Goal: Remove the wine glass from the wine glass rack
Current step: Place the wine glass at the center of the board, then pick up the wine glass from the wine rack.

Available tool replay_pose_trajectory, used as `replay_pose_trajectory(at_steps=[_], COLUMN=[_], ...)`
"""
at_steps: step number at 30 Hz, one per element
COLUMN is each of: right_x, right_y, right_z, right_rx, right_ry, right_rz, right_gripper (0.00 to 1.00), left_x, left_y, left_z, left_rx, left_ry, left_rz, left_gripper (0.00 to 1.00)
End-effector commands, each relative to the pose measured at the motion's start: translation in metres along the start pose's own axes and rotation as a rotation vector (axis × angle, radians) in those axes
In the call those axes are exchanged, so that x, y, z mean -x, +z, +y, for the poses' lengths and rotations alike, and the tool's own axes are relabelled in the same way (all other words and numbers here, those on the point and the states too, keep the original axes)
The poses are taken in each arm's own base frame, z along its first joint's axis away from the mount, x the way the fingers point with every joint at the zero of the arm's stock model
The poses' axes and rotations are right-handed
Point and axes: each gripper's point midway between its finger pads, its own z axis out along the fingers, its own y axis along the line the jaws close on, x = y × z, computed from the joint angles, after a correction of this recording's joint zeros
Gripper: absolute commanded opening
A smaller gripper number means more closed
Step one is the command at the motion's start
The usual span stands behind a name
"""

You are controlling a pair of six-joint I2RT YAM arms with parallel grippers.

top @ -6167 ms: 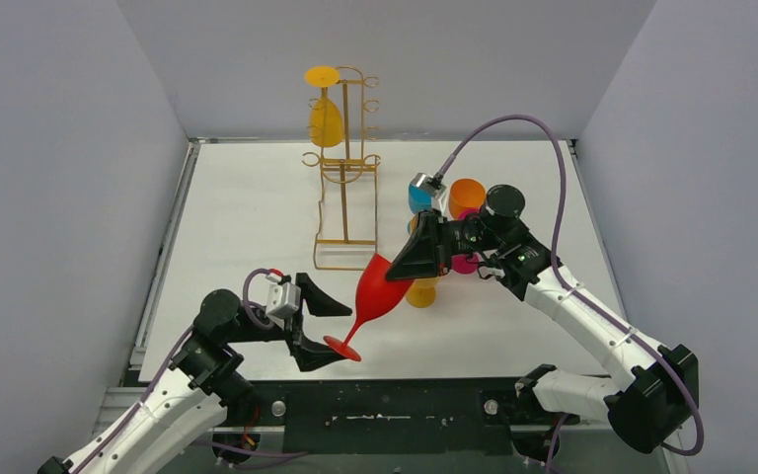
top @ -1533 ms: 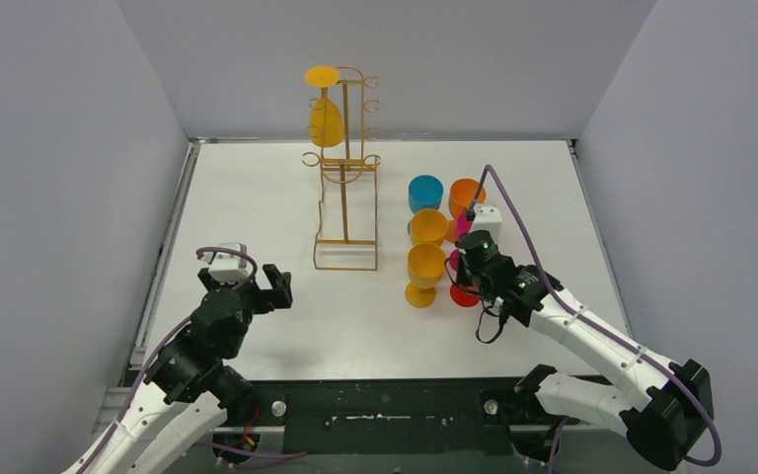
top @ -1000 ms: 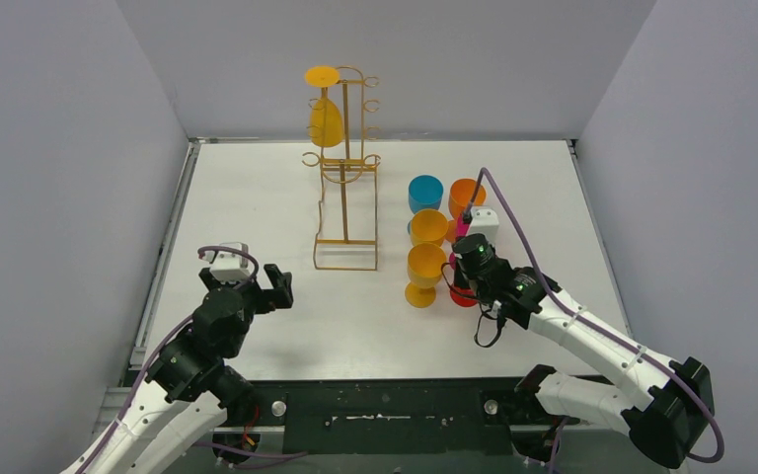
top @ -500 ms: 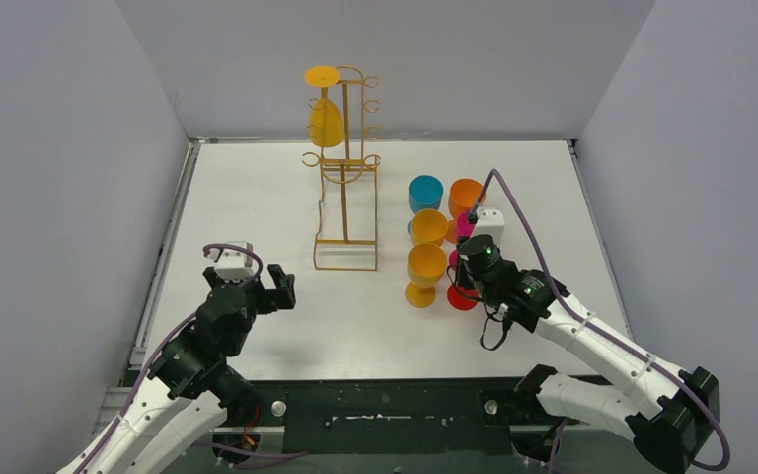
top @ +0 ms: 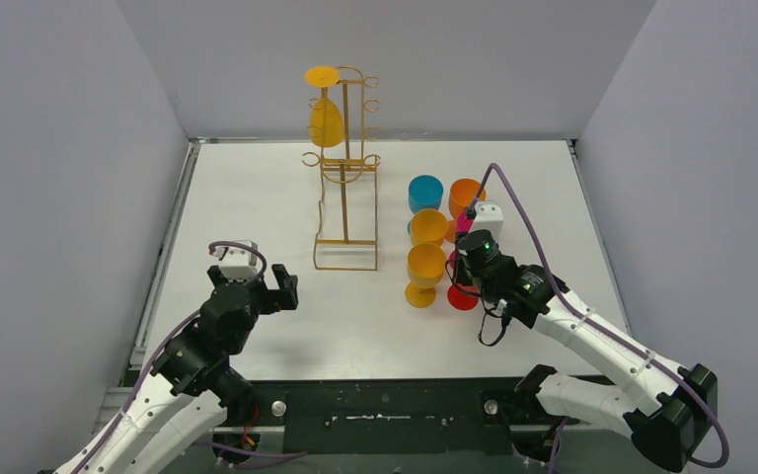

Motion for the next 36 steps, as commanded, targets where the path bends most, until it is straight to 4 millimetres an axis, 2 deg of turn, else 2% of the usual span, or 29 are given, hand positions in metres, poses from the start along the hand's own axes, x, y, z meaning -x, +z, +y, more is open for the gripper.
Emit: replay_pose_trajectory(at_steps=[1,4,11,17,22,25,28,33,36], right_x=[0.021,0.020,0.026,0.059,0.083,0.090,0.097,0.093,0.089], right_y=[-0.007,-0.005,-0.010,-0.038,-0.064,-0.077,-0.088,-0.092,-0.089], right_z=[0.004,0.000,-0.001,0.014,0.012,0.011,0.006,0.001,0.005], right_rx=[0.006,-0.010,-0.010,0.088,0.121,0.154,0.166,0.153,0.170], right_ry=[0.025,0.007,0.020,0.068,0.139,0.200,0.256,0.272,0.276], right_rz=[-0.062,-0.066,-0.087,-0.131,-0.201,-0.247,-0.291,-0.278,-0.261], right_gripper=[0.20,0.17,0.17,0.24,0.27,0.35,0.49,0.57,0.59], left_x=[0.013,0.013,0.013,0.012,0.012,0.029,0.046,0.054,0.064], left_y=[-0.001,-0.001,-0.001,0.004,0.009,0.008,0.010,0.023,0.034], left_z=[-0.007,-0.008,-0.009,-0.016,-0.021,-0.031,-0.030,-0.019,-0.003], left_rx=[-0.032,-0.037,-0.042,-0.062,-0.047,-0.081,-0.061,-0.021,0.002], left_ry=[-0.022,-0.020,-0.021,0.009,-0.001,-0.036,-0.025,0.023,-0.027], left_rz=[-0.043,-0.043,-0.041,-0.015,0.033,-0.009,-0.034,-0.002,0.005], left_gripper=[0.97,0.97,0.97,0.98,0.97,0.98,0.97,0.97,0.97])
